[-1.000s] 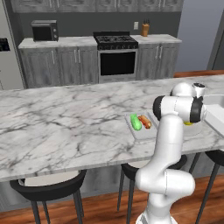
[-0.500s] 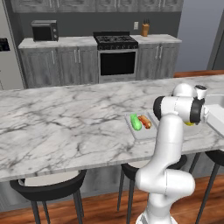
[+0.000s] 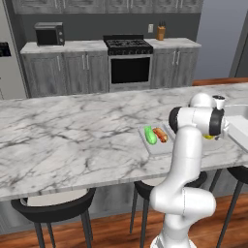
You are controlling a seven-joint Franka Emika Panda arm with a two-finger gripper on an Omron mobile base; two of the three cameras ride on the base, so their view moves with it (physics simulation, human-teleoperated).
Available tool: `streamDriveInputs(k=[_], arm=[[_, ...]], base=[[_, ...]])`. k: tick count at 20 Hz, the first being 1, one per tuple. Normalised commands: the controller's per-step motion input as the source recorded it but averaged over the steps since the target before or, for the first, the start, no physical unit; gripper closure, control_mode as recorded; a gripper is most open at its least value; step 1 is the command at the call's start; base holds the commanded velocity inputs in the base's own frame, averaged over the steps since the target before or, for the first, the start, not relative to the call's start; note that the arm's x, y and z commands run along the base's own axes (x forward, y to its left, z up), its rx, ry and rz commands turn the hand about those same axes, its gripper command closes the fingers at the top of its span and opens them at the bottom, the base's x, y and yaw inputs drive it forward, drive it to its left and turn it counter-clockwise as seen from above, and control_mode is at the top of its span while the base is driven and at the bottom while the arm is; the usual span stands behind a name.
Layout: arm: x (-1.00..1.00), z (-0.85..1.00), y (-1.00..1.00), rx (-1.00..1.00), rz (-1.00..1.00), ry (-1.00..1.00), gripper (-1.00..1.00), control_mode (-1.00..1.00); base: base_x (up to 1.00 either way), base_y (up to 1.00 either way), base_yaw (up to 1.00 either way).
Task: Place one cooked food and one vegetable from the large plate to each tupperware container.
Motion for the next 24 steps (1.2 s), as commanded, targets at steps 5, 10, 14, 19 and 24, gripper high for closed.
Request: streamDriveInputs(k=[5,10,14,19,24], arm=[[0.0,-0.01,0.03,0.0,-0.1,0.05,1.0,-1.0],[-0.56,0.01,0.06,0.01,-0.04,0.02,1.0,-1.0],[-0.75,0.61,0.59,-0.02,0.16,-0.21,1.0,-1.0],[-0.36,0.88,0.72,0.0,0.35,0.0,1.0,-1.0],[-0.23,0.39,0.97,0.0,0.45,0.0,1.0,-1.0]], base=[[0.0,0.0,0.0],[0.0,0.0,0.0],[0.0,0.0,0.0],[0.0,0.0,0.0],[0.0,0.0,0.0]])
